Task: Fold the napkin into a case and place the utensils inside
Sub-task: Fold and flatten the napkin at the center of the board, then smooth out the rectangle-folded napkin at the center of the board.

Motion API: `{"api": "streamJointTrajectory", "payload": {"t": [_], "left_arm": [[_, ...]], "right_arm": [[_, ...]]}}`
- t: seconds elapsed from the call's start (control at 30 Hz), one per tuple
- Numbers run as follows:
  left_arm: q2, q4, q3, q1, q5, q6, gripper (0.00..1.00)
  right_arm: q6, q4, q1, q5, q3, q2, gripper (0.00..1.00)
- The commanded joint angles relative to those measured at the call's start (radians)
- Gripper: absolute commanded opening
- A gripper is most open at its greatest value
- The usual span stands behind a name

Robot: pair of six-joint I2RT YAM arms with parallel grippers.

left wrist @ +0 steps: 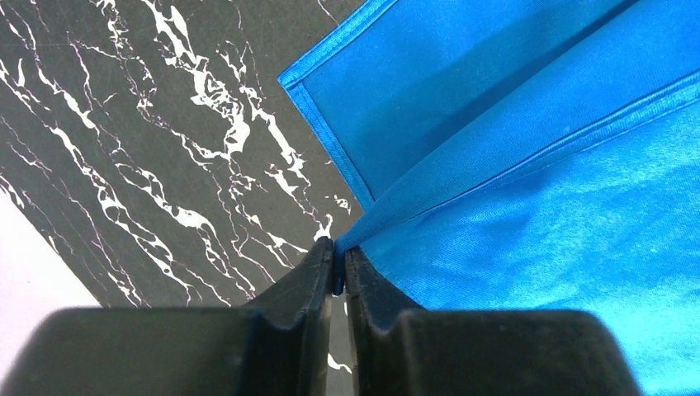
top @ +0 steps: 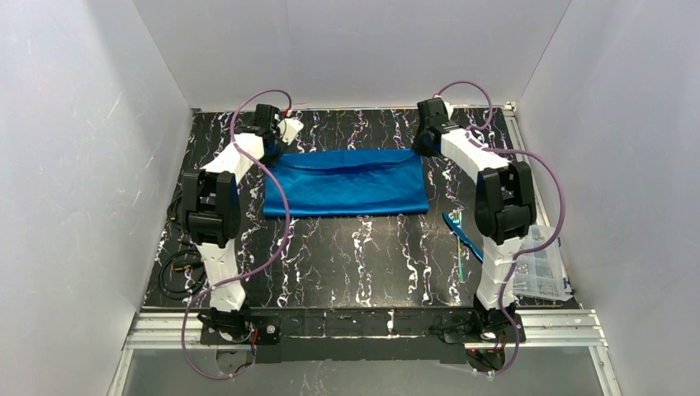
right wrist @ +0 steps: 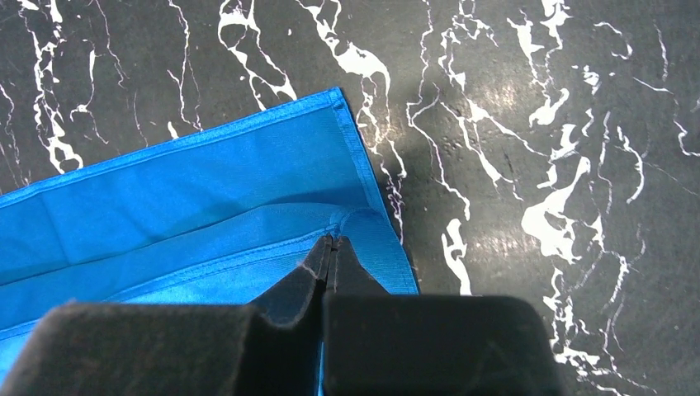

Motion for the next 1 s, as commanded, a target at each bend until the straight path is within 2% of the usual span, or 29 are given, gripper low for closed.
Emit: {"api": "streamJointTrajectory", "payload": {"t": [0.0,0.1,0.13,0.27,0.33,0.37,0.43,0.53,0.6,0.7,0.77,0.9,0.97], "left_arm": [[0.009,0.004,0.036,-0.012,-0.041,0.008,0.13],[0.006,0.017,0.031,-0.014,-0.056,-0.008,0.39],[0.002,0.023,0.026,-0.014,-0.056,-0.008,0.44],[-0.016,0.03,0.019,-0.014,-0.059,-0.013,0.54],[-0.043,0.026,0.015,-0.014,-0.05,-0.021,0.65],[-0.061,0.021,0.011,-0.014,-0.032,-0.022,0.65],[-0.093,0.003,0.002,-0.015,-0.004,-0.02,0.66],[-0.141,-0.051,-0.025,-0.02,0.041,-0.009,0.66],[-0.182,-0.079,-0.069,-0.026,0.07,-0.006,0.66],[-0.244,-0.129,-0.167,-0.03,0.134,0.015,0.66],[-0.276,-0.185,-0.215,-0.029,0.188,0.024,0.65],[-0.318,-0.223,-0.328,-0.033,0.278,0.034,0.62],[-0.313,-0.234,-0.35,-0.042,0.298,0.024,0.59]], "right_arm": [[-0.021,0.013,-0.006,-0.002,0.074,0.057,0.01],[-0.022,0.009,-0.006,0.002,0.102,0.086,0.01],[-0.024,0.009,-0.008,0.003,0.113,0.096,0.01],[-0.025,0.006,-0.012,-0.001,0.157,0.134,0.04],[-0.025,0.003,-0.012,-0.004,0.171,0.145,0.19],[-0.028,0.004,-0.012,-0.004,0.172,0.145,0.25],[-0.032,0.006,-0.012,0.004,0.169,0.136,0.48],[-0.054,0.022,-0.012,0.018,0.167,0.112,0.74],[-0.076,0.027,-0.012,0.026,0.173,0.095,0.83],[-0.096,0.012,-0.012,0.042,0.165,0.061,0.82],[-0.098,0.021,-0.012,0.034,0.116,0.021,0.76],[-0.061,0.07,-0.008,-0.067,-0.054,-0.076,0.52],[-0.042,0.084,0.01,-0.147,-0.121,-0.123,0.36]]}}
